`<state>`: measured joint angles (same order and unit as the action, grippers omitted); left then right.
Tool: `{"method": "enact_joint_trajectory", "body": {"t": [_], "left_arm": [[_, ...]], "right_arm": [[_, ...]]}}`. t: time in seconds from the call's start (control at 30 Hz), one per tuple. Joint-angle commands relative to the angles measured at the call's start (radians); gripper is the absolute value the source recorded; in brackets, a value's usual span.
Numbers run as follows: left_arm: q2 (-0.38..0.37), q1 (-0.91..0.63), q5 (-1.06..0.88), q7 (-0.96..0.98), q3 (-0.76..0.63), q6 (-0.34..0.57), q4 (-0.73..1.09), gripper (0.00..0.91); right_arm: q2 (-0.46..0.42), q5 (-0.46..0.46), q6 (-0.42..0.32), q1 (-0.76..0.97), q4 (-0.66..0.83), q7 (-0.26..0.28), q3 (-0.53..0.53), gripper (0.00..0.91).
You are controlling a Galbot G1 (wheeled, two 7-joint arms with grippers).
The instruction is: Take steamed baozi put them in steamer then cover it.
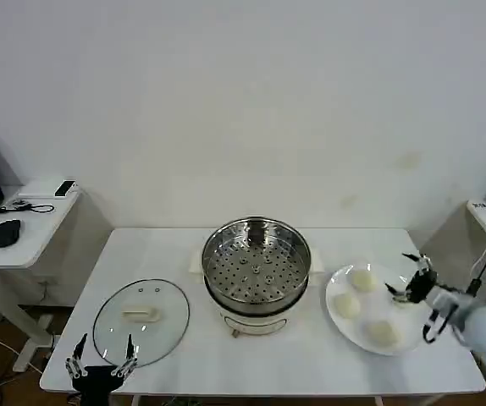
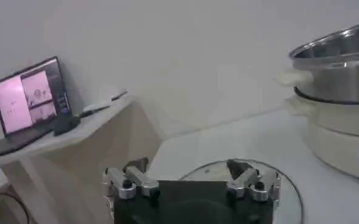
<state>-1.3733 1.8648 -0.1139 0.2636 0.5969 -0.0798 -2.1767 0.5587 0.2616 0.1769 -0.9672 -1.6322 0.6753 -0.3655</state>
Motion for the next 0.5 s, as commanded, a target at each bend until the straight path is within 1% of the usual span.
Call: {"method": "enact_joint_trajectory", "body": {"t": [0.03, 0.1, 0.2, 0.23, 0.37, 0.43, 0.5], "left_arm": [[0.000, 0.001, -0.030, -0.007, 0.003, 0.004, -0.009, 0.907], [-0.001, -0.001, -0.033, -0.007, 0.008, 0.007, -0.010, 0.907], [0.000, -0.002, -0.033, -0.006, 0.019, 0.010, -0.013, 0.907], [0.000, -0.002, -0.032, -0.005, 0.023, 0.012, -0.013, 0.907], [0.001, -0.006, -0.032, -0.006, 0.035, 0.012, -0.008, 0.907], [0.003, -0.008, -0.034, -0.006, 0.040, 0.013, -0.005, 0.907], [0.004, -0.008, -0.033, -0.006, 0.043, 0.012, -0.005, 0.907]], "right_arm": [[-0.132, 0.135, -0.057, 0.341, 0.172, 0.248, 0.268, 0.907], [-0.119, 0.176, -0.120, 0.448, 0.238, 0.300, 0.379, 0.907], [-0.094, 0.165, -0.160, 0.590, 0.303, 0.338, 0.511, 0.907], [-0.081, 0.160, -0.170, 0.623, 0.326, 0.353, 0.575, 0.907], [-0.020, 0.162, -0.179, 0.701, 0.383, 0.394, 0.681, 0.907], [0.026, 0.155, -0.189, 0.738, 0.422, 0.398, 0.735, 0.907], [0.061, 0.147, -0.196, 0.765, 0.449, 0.399, 0.764, 0.907]]}}
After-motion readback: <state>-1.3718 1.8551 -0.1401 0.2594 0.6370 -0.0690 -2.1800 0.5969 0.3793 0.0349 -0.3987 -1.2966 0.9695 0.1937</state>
